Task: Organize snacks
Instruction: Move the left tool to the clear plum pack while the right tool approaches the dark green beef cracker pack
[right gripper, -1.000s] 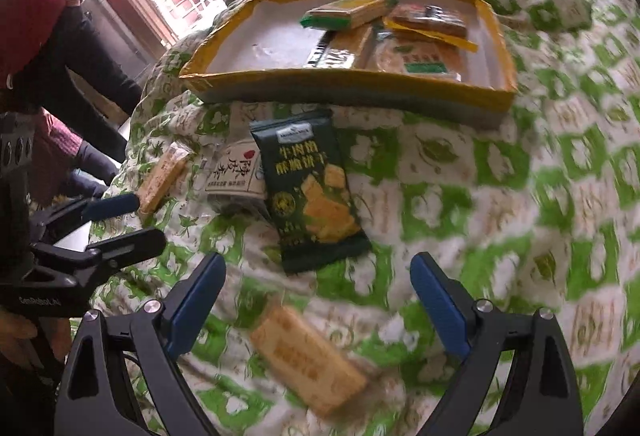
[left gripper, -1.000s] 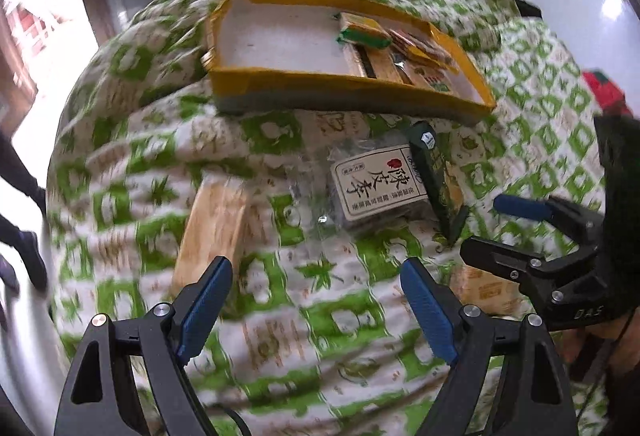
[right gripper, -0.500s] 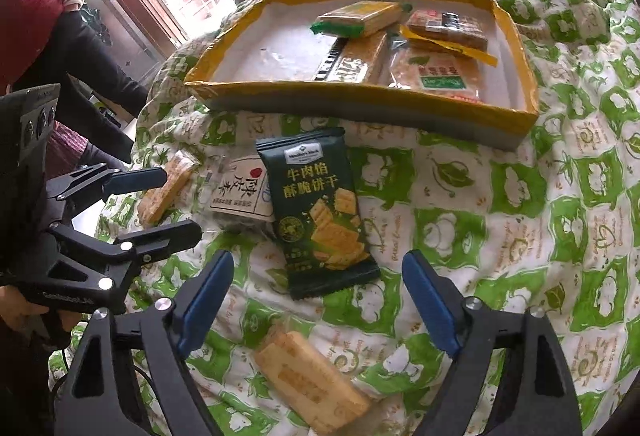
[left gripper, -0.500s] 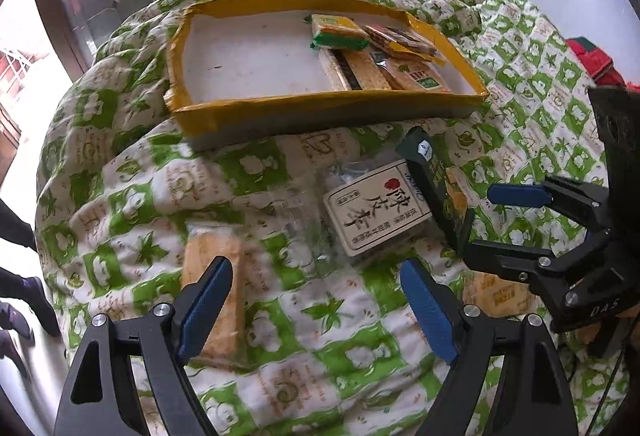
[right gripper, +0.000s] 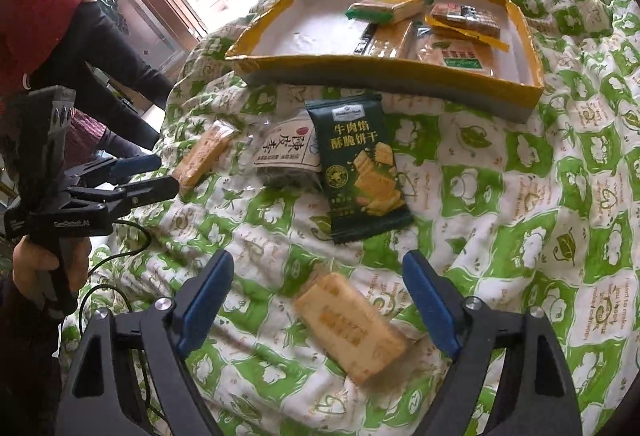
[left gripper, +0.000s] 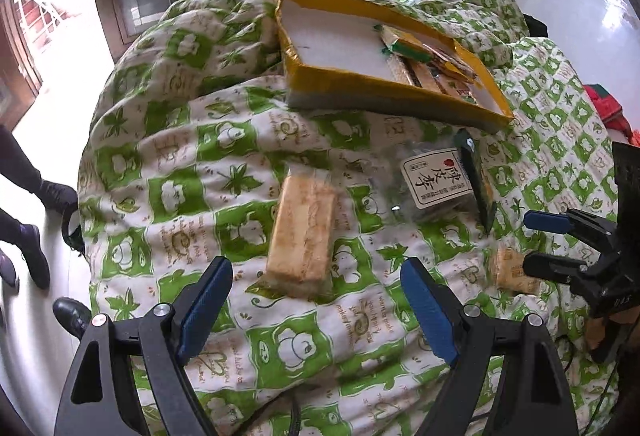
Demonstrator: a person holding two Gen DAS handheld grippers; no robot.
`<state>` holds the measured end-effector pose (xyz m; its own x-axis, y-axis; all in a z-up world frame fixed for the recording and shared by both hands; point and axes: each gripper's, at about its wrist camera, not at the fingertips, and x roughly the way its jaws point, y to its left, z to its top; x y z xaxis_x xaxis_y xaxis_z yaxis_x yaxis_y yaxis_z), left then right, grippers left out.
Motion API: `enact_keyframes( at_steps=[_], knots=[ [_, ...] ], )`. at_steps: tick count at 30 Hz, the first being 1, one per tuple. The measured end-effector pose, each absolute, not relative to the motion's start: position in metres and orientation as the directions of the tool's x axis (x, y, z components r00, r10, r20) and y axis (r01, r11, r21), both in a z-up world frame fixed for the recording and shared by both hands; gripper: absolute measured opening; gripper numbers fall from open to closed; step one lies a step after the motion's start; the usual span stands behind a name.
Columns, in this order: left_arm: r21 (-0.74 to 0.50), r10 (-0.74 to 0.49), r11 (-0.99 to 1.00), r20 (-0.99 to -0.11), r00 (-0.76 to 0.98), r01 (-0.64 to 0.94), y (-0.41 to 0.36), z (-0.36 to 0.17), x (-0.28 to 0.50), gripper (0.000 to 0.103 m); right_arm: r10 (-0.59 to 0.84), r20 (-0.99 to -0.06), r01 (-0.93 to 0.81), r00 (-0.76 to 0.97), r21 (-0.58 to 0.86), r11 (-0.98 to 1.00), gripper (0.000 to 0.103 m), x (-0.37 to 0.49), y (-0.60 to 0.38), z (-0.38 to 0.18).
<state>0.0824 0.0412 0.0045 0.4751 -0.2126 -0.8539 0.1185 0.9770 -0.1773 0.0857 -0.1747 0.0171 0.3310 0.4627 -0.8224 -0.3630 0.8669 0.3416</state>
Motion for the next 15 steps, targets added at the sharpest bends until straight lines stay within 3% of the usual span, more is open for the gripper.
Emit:
enact_keyframes(
  at_steps=[10,15],
  knots=[
    [-0.190,-0.218,0.976,-0.854,0.473,0.107,0.033,0.002,0.090,0.088,0.461,-0.818,-0.315,0.345,0.362,0.878,0.086,0.088,-0.192,0.018],
    [-0.137,-0.220,0.969,-0.858,0.465,0.206,-0.002,0.007,0.102,0.089,0.426,-0.834,-0.351,0.351,0.305,0.885,0.086,0.098,-0.187,0.022]
  ],
)
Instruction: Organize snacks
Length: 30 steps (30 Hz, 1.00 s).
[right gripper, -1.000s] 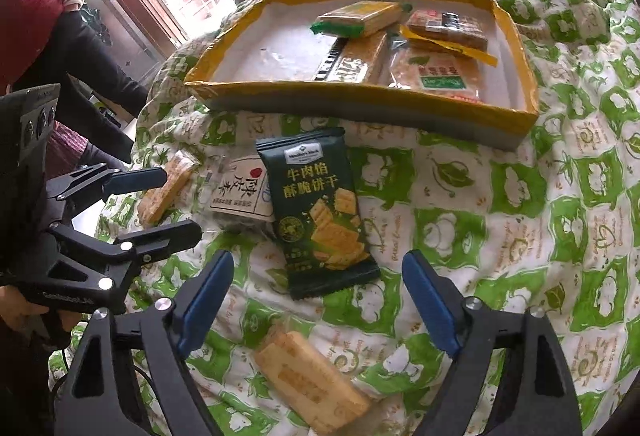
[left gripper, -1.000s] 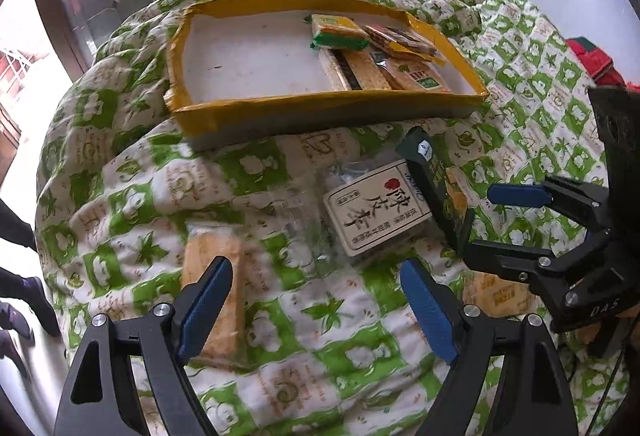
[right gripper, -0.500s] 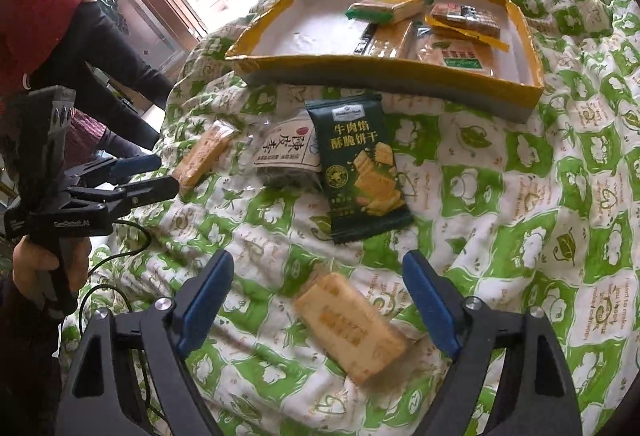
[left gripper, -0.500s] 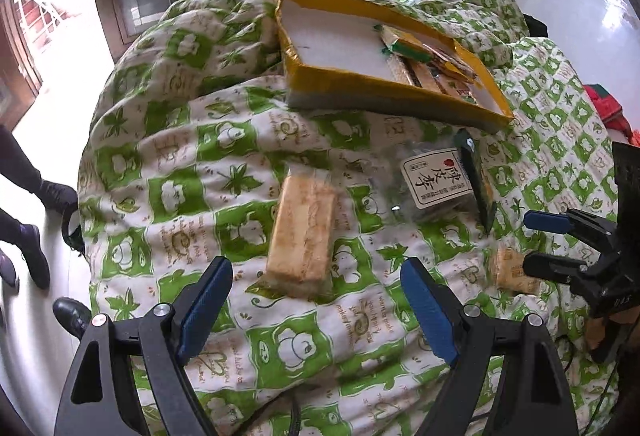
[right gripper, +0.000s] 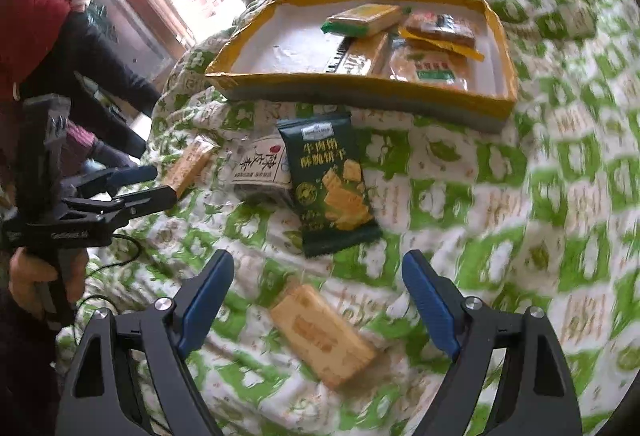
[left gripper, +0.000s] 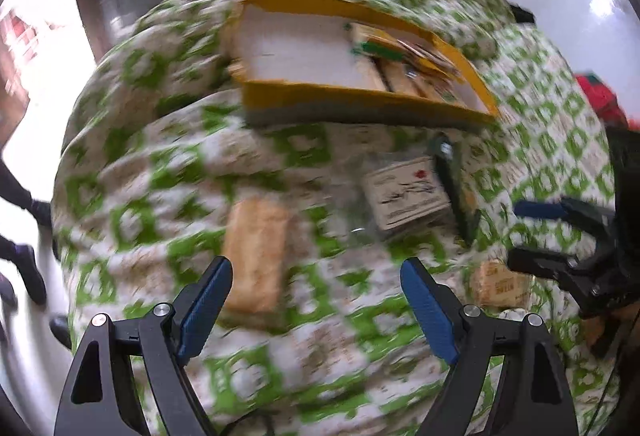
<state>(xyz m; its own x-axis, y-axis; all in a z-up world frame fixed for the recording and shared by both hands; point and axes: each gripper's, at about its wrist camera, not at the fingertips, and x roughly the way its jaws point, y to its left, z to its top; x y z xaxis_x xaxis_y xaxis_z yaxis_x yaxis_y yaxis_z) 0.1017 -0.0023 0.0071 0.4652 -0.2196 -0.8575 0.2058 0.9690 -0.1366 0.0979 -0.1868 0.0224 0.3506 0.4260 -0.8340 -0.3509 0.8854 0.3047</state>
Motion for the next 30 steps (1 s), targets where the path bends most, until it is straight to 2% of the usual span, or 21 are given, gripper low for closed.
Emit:
enact_keyframes(
  at_steps=[9,20,24,30],
  knots=[
    [-0.001,-0.181,0.920,-0.888,0.423,0.391,-0.051,-0.003,0.131,0.089,0.426,-0.865,-0.419,0.264,0.295,0.859,0.086,0.132,-0.178,0.010],
    [-0.026,-0.243,0.864,-0.896,0.371,0.503,-0.063,-0.010,0.159,0.089,0.450,-0.861,-0.430,0.235,0.323,0.843,0.086,0.140,-0.171,-0.002],
    [0.013,-0.215,0.843,-0.908,0.359,0.538,-0.075,-0.019,0.166,0.089,0.440,-0.867,-0.430,0.235,0.313,0.847,0.086,0.144,-0.167,-0.006],
    [0.003,-0.221,0.819,-0.921,0.320,0.574,-0.078,-0.026,0.180,0.089,0.444,-0.866,-0.419,0.229,0.324,0.848,0.086,0.153,-0.165,-0.011]
  ],
)
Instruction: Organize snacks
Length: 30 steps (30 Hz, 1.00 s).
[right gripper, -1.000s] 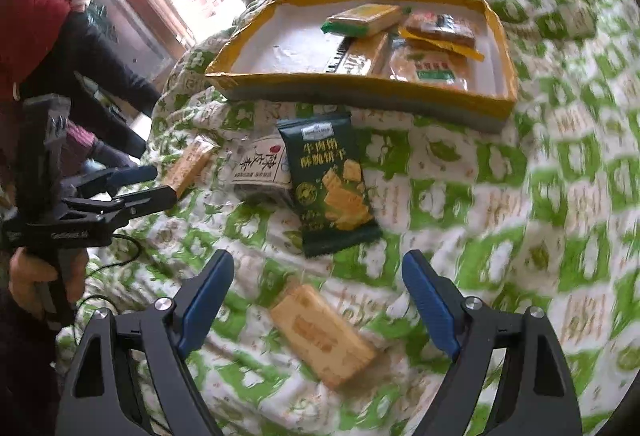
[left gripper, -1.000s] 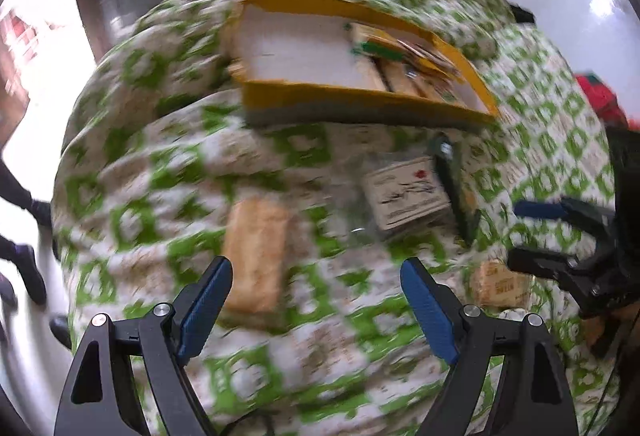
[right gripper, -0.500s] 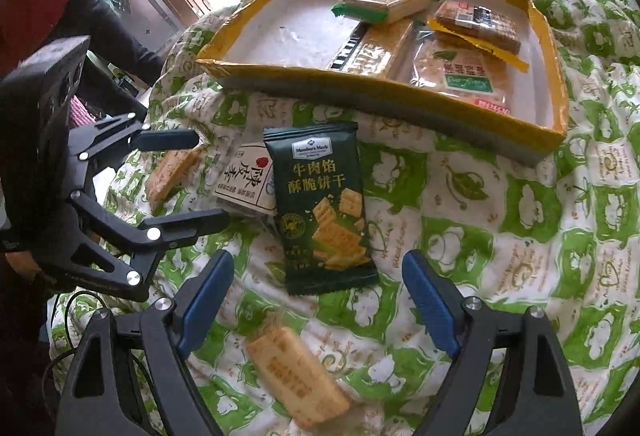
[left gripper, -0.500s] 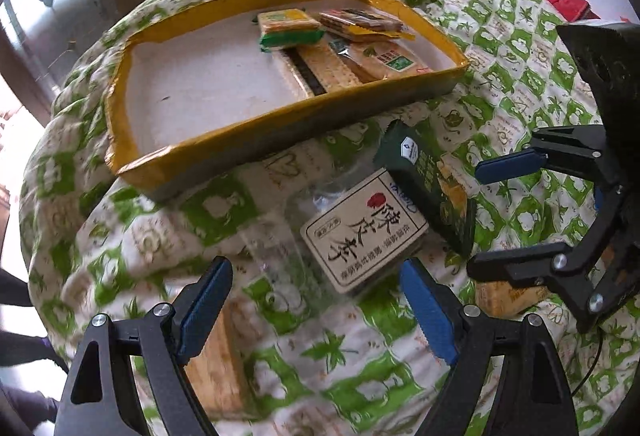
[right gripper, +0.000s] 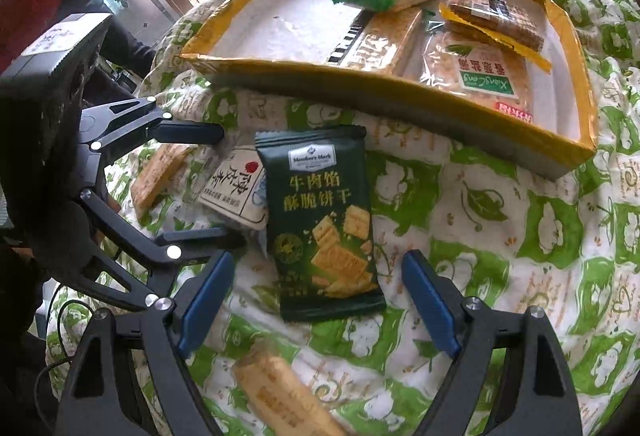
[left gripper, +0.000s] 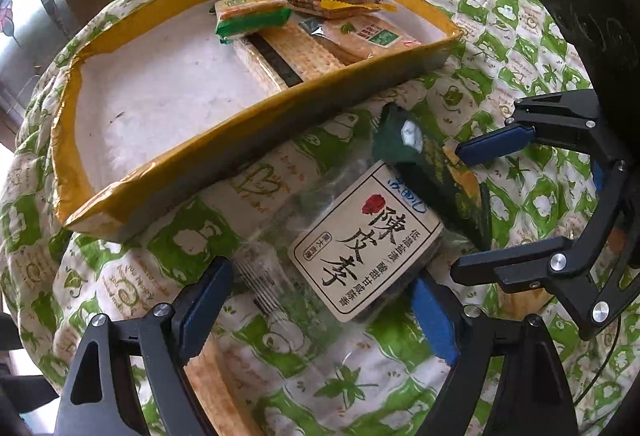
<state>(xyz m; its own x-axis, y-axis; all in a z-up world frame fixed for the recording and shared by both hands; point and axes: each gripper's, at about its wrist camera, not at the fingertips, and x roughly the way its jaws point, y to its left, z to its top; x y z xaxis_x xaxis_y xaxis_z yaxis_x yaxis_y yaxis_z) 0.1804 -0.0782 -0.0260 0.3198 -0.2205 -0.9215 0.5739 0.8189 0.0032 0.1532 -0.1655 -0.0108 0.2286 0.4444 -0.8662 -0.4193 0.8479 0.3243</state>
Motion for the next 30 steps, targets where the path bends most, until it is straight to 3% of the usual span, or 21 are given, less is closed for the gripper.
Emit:
enact_keyframes(
  at_steps=[8,30],
  knots=[
    [0.012,-0.217,0.814,-0.921,0.324,0.580,-0.089,-0.031,0.202,0.094,0.463,-0.855,-0.390,0.234,0.354,0.850,0.071,0.169,-0.167,-0.015],
    [0.060,-0.186,0.758,-0.934,0.304,0.649,-0.140,-0.028,0.234,0.096,0.458,-0.862,-0.347,0.218,0.371,0.862,0.071,0.167,-0.194,-0.020]
  ],
)
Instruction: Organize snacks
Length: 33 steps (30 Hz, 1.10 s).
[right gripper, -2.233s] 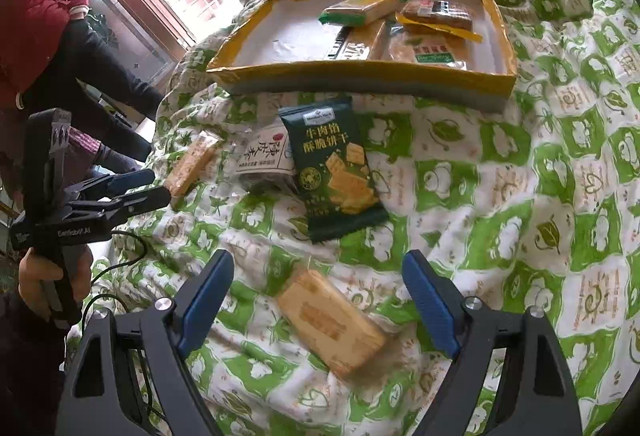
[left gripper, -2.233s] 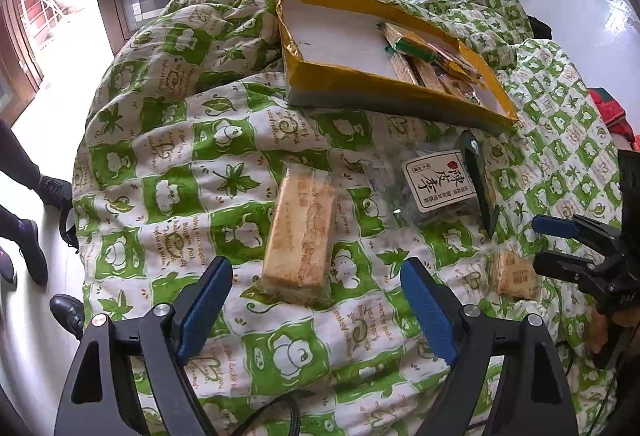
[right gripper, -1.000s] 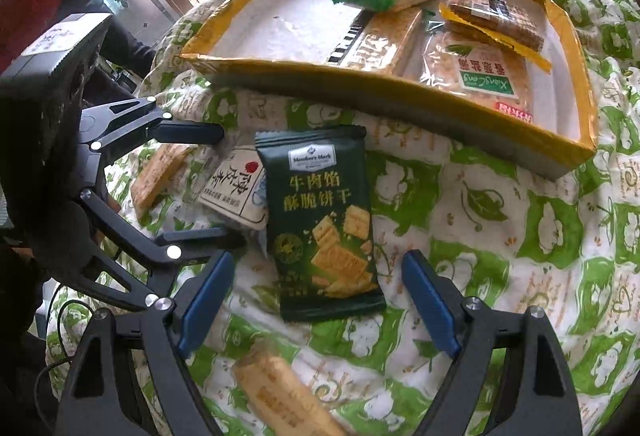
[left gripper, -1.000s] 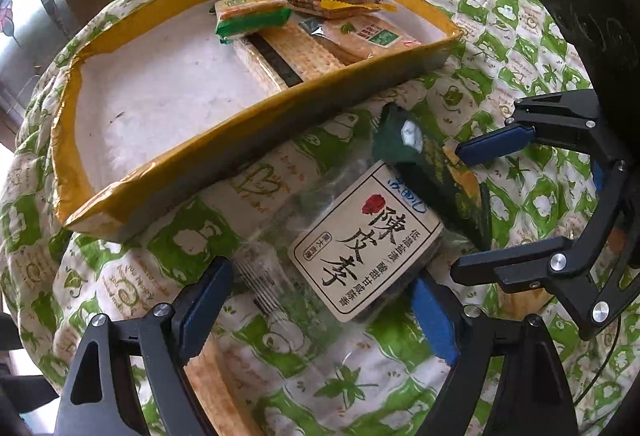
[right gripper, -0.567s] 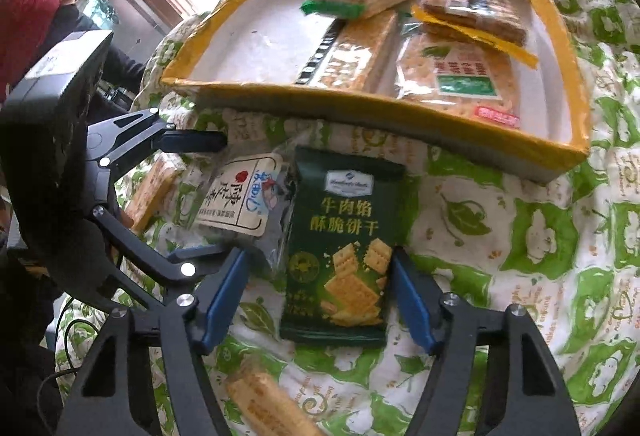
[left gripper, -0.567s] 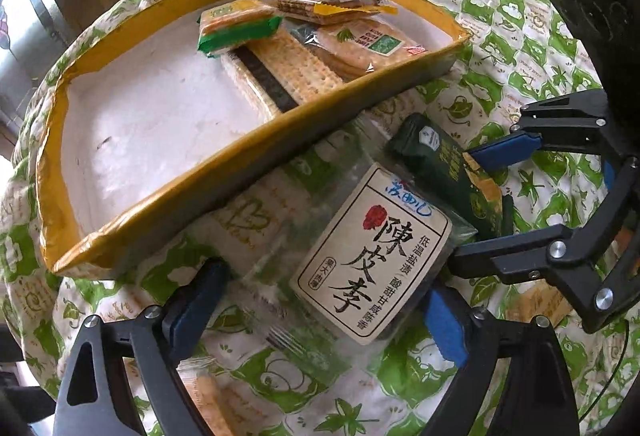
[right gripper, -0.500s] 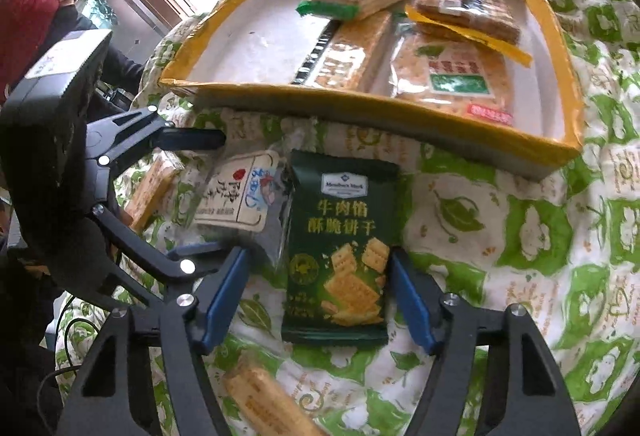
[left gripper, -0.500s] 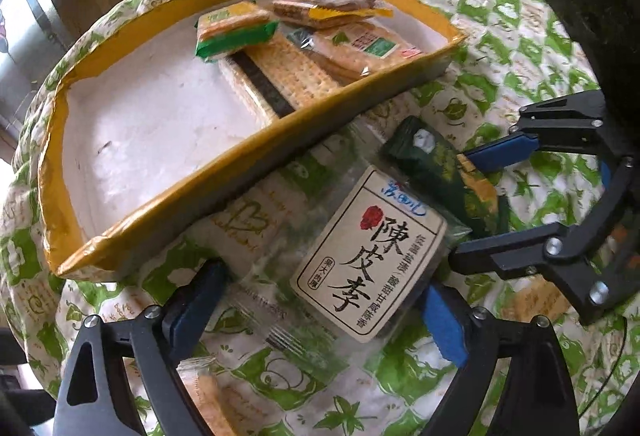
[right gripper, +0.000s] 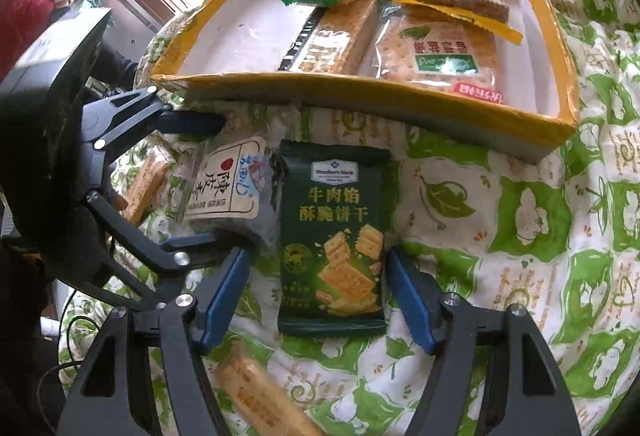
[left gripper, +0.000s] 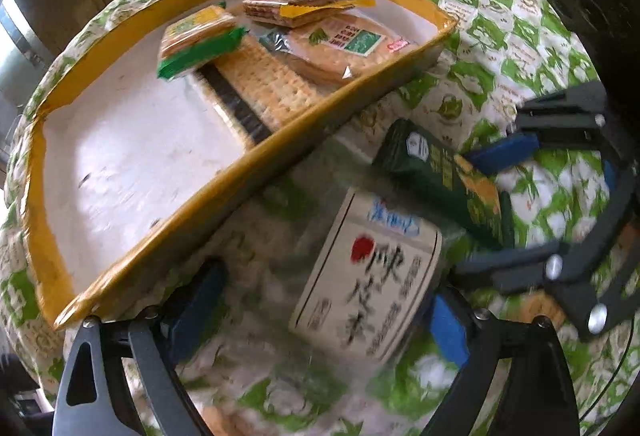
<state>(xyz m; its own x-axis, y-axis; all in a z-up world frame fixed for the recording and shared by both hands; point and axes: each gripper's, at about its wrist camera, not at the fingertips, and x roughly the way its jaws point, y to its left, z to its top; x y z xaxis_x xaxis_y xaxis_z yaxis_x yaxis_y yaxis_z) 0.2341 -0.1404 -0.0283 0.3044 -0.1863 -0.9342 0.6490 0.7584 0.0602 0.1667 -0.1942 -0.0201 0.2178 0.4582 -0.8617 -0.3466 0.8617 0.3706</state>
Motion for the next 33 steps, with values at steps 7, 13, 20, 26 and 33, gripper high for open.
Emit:
enact_keyframes(
  at_steps=[7,13,20,26,33],
  knots=[
    [0.019,-0.224,0.798,-0.919,0.325,0.602,-0.142,-0.023,0.236,0.088,0.465,-0.852,-0.288,0.240,0.395,0.873,0.043,0.163,-0.212,-0.020],
    [-0.024,-0.245,0.847,-0.904,0.351,0.531,-0.125,-0.026,0.208,0.078,0.460,-0.852,-0.300,0.250,0.384,0.873,0.043,0.155,-0.208,-0.017],
    [-0.069,-0.237,0.903,-0.903,0.359,0.423,-0.112,-0.025,0.193,0.072,0.457,-0.844,-0.286,0.281,0.381,0.879,0.043,0.145,-0.211,-0.014],
    [-0.087,-0.222,0.933,-0.904,0.367,0.350,-0.109,-0.028,0.181,0.072,0.455,-0.837,-0.276,0.304,0.380,0.883,0.043,0.135,-0.217,-0.009],
    [-0.101,-0.220,0.942,-0.906,0.362,0.319,-0.102,-0.023,0.163,0.072,0.448,-0.825,-0.259,0.345,0.375,0.890,0.043,0.122,-0.226,0.000]
  ],
)
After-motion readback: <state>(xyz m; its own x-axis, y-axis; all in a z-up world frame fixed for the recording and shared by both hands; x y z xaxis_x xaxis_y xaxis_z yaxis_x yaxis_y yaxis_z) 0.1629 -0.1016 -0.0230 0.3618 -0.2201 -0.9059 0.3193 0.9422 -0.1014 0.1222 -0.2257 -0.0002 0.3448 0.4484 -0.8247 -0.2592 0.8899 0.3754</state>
